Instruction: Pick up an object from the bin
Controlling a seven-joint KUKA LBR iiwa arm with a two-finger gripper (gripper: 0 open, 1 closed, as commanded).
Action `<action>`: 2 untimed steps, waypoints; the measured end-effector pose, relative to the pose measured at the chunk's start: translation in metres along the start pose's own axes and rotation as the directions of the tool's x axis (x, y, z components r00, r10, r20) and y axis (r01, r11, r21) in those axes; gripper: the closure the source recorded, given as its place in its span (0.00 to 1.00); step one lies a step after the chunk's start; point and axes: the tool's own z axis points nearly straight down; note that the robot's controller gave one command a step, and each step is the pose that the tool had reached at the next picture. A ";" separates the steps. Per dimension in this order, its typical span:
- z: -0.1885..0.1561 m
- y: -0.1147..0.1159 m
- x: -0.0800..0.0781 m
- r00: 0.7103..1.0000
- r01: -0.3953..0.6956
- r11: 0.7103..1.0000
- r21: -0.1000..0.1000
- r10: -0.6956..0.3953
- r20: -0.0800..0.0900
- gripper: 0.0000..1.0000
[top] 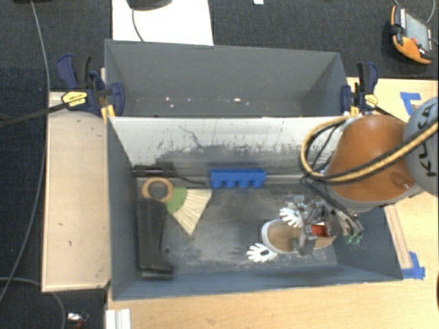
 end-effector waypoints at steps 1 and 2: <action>-0.018 0.000 0.000 1.000 -0.001 1.000 0.000 0.001 0.000 1.00; -0.032 0.000 -0.001 1.000 -0.004 1.000 0.001 0.004 0.004 1.00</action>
Offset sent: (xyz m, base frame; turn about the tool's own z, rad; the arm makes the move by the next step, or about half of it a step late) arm 0.0003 0.0001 0.0285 0.0000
